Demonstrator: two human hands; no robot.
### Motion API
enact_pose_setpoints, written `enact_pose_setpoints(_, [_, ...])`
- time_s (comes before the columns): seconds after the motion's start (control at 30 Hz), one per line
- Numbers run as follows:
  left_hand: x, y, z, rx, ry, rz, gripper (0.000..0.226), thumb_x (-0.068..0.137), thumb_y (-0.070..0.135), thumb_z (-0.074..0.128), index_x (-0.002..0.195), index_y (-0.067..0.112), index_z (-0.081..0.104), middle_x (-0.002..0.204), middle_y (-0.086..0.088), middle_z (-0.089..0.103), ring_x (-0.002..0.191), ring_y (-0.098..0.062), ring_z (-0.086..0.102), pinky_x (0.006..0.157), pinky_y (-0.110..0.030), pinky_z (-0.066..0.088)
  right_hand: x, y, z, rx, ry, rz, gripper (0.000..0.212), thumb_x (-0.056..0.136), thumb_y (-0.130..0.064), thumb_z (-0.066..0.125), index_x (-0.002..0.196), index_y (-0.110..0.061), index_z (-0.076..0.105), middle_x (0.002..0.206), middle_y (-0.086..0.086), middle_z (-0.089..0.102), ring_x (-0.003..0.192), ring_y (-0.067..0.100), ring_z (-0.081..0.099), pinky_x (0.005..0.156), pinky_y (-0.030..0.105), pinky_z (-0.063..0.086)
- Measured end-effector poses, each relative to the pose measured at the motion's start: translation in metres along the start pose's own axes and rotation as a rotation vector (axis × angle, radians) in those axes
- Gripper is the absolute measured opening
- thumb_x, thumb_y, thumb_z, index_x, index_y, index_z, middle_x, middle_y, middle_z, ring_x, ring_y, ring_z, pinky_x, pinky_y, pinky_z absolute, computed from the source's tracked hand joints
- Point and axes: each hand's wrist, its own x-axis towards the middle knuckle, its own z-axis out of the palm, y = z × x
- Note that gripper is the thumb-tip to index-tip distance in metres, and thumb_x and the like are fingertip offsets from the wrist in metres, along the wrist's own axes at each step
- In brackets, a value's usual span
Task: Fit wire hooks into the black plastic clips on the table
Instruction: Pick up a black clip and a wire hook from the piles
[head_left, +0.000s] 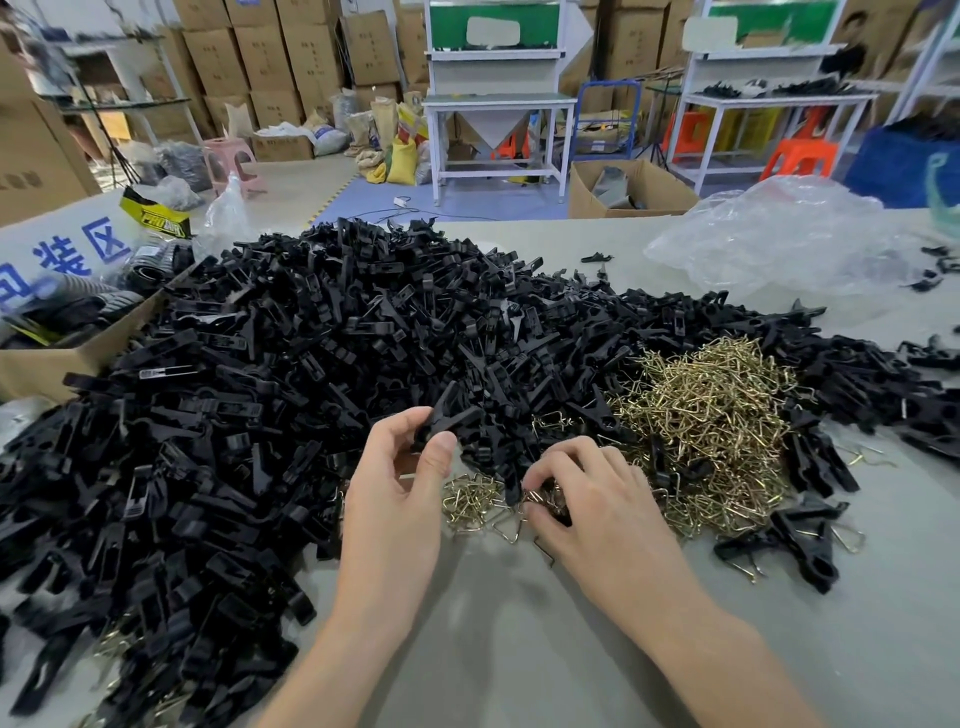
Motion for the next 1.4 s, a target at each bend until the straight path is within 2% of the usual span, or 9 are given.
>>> enact_pose_setpoints(0.2, [-0.001,0.0,0.001,0.013,-0.01,0.007,0.02,0.086,0.053,0.059,0.106,0.051,0.057,0.093,0.021,0.068,0.082,-0.004,0.064,0.068,-0.009,0.047,0.002,-0.001,-0.001,0.15,0.042,-0.022,0.007,0.096,-0.033,0.057,0.095,-0.039,0.053,0.1,-0.025,0.054,0.1,-0.001,0.047,0.091,0.021,0.034])
enact_pose_setpoints(0.3, [-0.001,-0.001,0.002,0.051,-0.037,0.018,0.016,0.093,0.043,0.062,0.106,0.052,0.058,0.094,0.025,0.067,0.082,-0.002,0.064,0.069,-0.011,0.048,0.004,-0.005,-0.007,0.562,0.086,0.106,0.012,0.096,-0.029,0.064,0.091,-0.038,0.058,0.092,-0.026,0.064,0.084,-0.003,0.063,0.074,0.01,0.043])
enact_pose_setpoints(0.43, [-0.005,0.001,0.002,0.087,-0.102,0.053,0.026,0.095,0.032,0.064,0.108,0.054,0.061,0.091,0.021,0.069,0.075,-0.003,0.062,0.067,-0.008,0.045,0.009,-0.006,-0.017,0.987,0.137,0.224,0.012,0.096,-0.023,0.068,0.094,-0.035,0.068,0.093,-0.008,0.073,0.088,0.009,0.073,0.076,0.017,0.055])
enact_pose_setpoints(0.63, [-0.007,0.0,0.005,0.136,-0.149,0.091,0.029,0.094,0.03,0.065,0.111,0.053,0.061,0.086,0.017,0.067,0.069,-0.003,0.059,0.061,-0.011,0.043,0.012,-0.001,-0.021,1.097,0.102,0.249,0.012,0.093,-0.019,0.07,0.097,-0.027,0.077,0.102,-0.015,0.076,0.098,-0.003,0.069,0.082,0.007,0.047])
enact_pose_setpoints(0.77, [-0.007,-0.001,0.004,0.143,-0.147,0.094,0.027,0.094,0.032,0.064,0.113,0.051,0.061,0.087,0.017,0.067,0.07,-0.004,0.059,0.062,-0.012,0.045,0.015,-0.002,-0.024,1.347,0.045,0.322,0.021,0.08,-0.035,0.072,0.098,-0.028,0.08,0.11,-0.008,0.076,0.103,0.007,0.07,0.087,0.02,0.055])
enact_pose_setpoints(0.87, [-0.007,-0.001,0.005,0.138,-0.135,0.091,0.027,0.094,0.033,0.065,0.112,0.052,0.061,0.086,0.017,0.066,0.068,-0.003,0.058,0.06,-0.01,0.043,0.018,-0.001,-0.029,1.832,-0.034,0.476,0.014,0.083,-0.021,0.072,0.092,-0.019,0.081,0.113,0.01,0.074,0.098,0.025,0.073,0.081,0.034,0.061])
enact_pose_setpoints(0.93, [-0.008,0.0,0.006,0.143,-0.135,0.083,0.027,0.093,0.035,0.064,0.112,0.054,0.061,0.088,0.017,0.067,0.069,-0.003,0.059,0.061,-0.01,0.043,0.017,0.0,-0.031,1.979,-0.075,0.529,0.012,0.086,-0.018,0.07,0.091,-0.019,0.081,0.12,0.015,0.072,0.105,0.032,0.071,0.084,0.04,0.061])
enact_pose_setpoints(1.2, [-0.011,0.001,0.01,0.145,-0.156,0.081,0.028,0.093,0.034,0.065,0.111,0.055,0.06,0.087,0.017,0.066,0.066,-0.004,0.057,0.061,-0.01,0.043,0.017,0.001,-0.031,2.231,-0.063,0.654,0.011,0.086,-0.014,0.074,0.093,-0.012,0.081,0.097,0.012,0.07,0.079,0.016,0.069,0.068,0.027,0.062])
enact_pose_setpoints(1.4, [-0.011,0.002,0.011,0.143,-0.167,0.088,0.027,0.093,0.034,0.065,0.11,0.054,0.06,0.085,0.016,0.065,0.064,-0.003,0.055,0.061,-0.01,0.042,0.018,0.002,-0.029,2.168,-0.026,0.67,0.021,0.08,-0.007,0.075,0.1,-0.003,0.079,0.109,0.016,0.073,0.089,0.019,0.074,0.074,0.026,0.062])
